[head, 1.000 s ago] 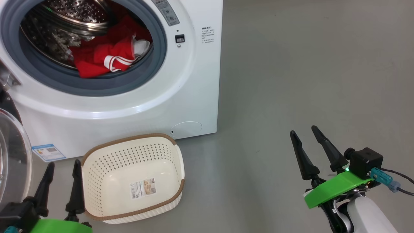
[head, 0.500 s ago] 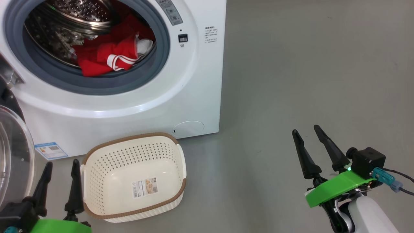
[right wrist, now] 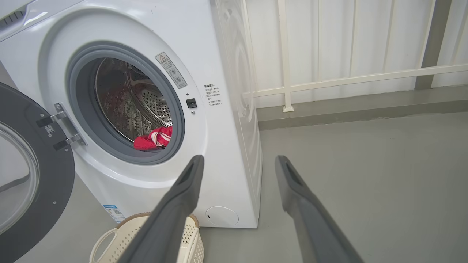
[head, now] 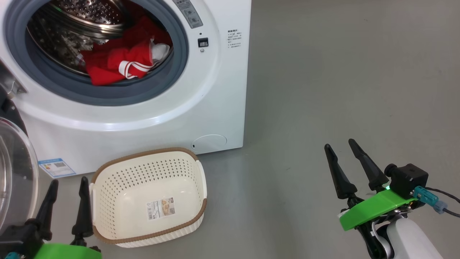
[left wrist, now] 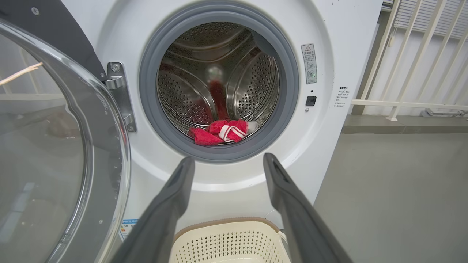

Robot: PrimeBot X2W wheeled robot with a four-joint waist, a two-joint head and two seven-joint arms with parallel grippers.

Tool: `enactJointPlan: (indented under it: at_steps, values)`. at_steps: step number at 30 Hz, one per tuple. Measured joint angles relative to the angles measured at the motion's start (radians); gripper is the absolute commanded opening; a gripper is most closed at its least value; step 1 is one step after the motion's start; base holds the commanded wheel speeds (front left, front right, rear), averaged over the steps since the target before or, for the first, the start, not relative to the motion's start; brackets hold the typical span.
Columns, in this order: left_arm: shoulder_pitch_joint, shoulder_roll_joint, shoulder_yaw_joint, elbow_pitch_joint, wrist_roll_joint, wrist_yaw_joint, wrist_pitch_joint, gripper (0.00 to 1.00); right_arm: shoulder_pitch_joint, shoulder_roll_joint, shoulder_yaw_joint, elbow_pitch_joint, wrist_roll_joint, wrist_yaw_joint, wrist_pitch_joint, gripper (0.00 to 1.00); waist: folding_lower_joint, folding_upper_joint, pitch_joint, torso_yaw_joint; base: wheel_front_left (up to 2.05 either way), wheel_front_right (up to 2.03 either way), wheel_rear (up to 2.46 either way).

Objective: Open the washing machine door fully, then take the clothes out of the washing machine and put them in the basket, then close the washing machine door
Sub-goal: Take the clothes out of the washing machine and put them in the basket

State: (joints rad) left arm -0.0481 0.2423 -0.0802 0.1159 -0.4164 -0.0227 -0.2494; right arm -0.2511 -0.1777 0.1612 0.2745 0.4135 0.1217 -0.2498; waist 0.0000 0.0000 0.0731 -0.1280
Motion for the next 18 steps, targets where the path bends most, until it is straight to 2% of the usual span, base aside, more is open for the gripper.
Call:
enactJointPlan:
  at_steps: [18]
  values:
    - [0.0, -0.008, 0.012, 0.0, 0.009, -0.008, 0.0, 1.0, 0.0, 0.0, -0.001, -0.003, 0.0, 0.0, 0.0, 1.0, 0.0, 0.0, 0.001, 0.011, 0.0, 0.0, 0.0]
